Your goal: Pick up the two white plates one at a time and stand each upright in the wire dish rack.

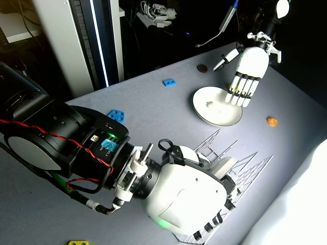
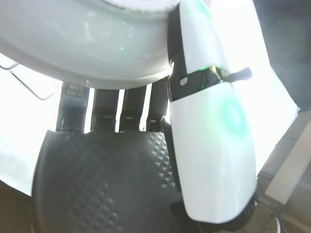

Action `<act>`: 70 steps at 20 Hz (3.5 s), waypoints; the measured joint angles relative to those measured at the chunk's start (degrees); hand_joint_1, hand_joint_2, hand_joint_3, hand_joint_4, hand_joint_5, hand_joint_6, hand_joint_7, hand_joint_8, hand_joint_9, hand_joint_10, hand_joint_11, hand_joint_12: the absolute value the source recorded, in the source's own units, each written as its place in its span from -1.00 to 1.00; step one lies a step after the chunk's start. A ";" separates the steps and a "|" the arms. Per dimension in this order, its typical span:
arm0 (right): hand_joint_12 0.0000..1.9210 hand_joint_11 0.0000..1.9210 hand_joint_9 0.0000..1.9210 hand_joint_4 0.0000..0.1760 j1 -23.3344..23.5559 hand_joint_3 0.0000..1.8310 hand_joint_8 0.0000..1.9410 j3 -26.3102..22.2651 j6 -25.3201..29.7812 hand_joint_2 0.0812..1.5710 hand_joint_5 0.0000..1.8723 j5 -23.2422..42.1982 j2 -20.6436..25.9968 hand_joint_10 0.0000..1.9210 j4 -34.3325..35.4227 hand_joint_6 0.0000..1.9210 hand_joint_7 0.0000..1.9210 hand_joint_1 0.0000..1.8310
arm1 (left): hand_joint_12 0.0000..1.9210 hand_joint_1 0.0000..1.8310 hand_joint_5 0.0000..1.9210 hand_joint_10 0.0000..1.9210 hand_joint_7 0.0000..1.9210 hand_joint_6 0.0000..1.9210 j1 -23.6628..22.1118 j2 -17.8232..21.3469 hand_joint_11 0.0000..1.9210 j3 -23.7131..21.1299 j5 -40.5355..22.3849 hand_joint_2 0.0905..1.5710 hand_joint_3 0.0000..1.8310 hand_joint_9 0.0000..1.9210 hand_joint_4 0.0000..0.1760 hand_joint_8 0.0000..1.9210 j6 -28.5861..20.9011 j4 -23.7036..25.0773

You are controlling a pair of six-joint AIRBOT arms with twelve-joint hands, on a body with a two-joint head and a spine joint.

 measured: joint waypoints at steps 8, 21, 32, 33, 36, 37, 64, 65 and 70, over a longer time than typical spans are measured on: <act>0.17 -0.50 -0.03 -1.00 0.72 -0.99 -1.00 -0.26 -0.20 0.38 -0.13 -0.37 -0.09 -0.94 0.02 -0.99 0.00 0.16 | -1.00 -1.00 -1.00 -1.00 -1.00 -1.00 0.52 -0.31 -1.00 0.15 0.39 0.28 -1.00 -1.00 -1.00 -1.00 0.00 -0.04; 0.23 -0.82 -0.33 -1.00 3.80 -1.00 -1.00 -3.13 -3.65 0.30 -0.43 6.29 1.86 -1.00 0.02 -1.00 -0.32 -0.13 | -1.00 -1.00 -1.00 -1.00 -1.00 -1.00 0.94 -0.90 -1.00 1.29 1.20 0.28 -1.00 -1.00 -1.00 -1.00 0.26 -0.07; -0.57 -1.00 -0.91 -1.00 6.14 -1.00 -1.00 -14.08 -17.07 0.22 -0.97 18.60 2.67 -1.00 -12.72 -1.00 -0.91 -0.30 | -1.00 -1.00 -1.00 -1.00 -1.00 -1.00 0.96 -1.05 -1.00 1.75 2.19 0.28 -1.00 -1.00 -1.00 -1.00 0.33 -0.57; -0.78 -1.00 -0.98 -1.00 6.12 -1.00 -1.00 -15.65 -19.98 0.20 -0.99 18.29 2.62 -1.00 -15.37 -1.00 -0.98 -0.27 | -1.00 -1.00 -1.00 -1.00 -1.00 -1.00 1.25 -1.05 -1.00 1.75 2.27 0.28 -1.00 -1.00 -1.00 -1.00 0.37 -0.90; -1.00 -1.00 -1.00 -1.00 4.92 -1.00 -1.00 -21.86 -34.77 0.15 -1.00 18.01 2.43 -1.00 -16.70 -1.00 -1.00 -0.09 | -1.00 -1.00 -1.00 -1.00 -1.00 -1.00 2.21 -1.18 -1.00 1.70 2.64 0.29 -1.00 -1.00 -1.00 -1.00 0.09 -1.14; -1.00 -1.00 -1.00 -1.00 4.02 -1.00 -1.00 -23.45 -38.73 0.15 -1.00 17.81 2.16 -1.00 -16.74 -1.00 -1.00 -0.06 | -1.00 -1.00 -1.00 -1.00 -1.00 -1.00 2.56 -1.40 -1.00 1.70 2.75 0.29 -1.00 -1.00 -1.00 -1.00 -0.04 -1.18; -0.65 -1.00 -1.00 -1.00 -5.16 -1.00 -1.00 -11.45 -65.07 0.31 -1.00 5.44 -23.19 -1.00 -12.74 -1.00 -1.00 0.44 | -1.00 -1.00 -1.00 -1.00 -1.00 -1.00 6.60 -2.12 -1.00 1.29 3.63 0.28 -1.00 -1.00 -1.00 -1.00 -3.04 -2.84; -0.65 -1.00 -1.00 -1.00 -5.25 -1.00 -1.00 -10.95 -65.24 0.31 -1.00 5.62 -24.26 -1.00 -11.34 -1.00 -1.00 0.44 | -1.00 -1.00 -0.99 -1.00 -1.00 -1.00 6.60 -2.12 -1.00 1.29 3.58 0.28 -1.00 -1.00 -1.00 -1.00 -3.04 -2.84; -0.36 -1.00 -0.95 -1.00 -5.99 -1.00 -0.99 -8.46 -66.75 0.28 -0.95 6.45 -27.58 -0.99 -8.72 -0.99 -0.95 0.48 | -1.00 -1.00 -1.00 -1.00 -1.00 -1.00 6.60 -2.32 -1.00 1.64 3.39 0.28 -1.00 -1.00 -1.00 -1.00 -3.10 -2.86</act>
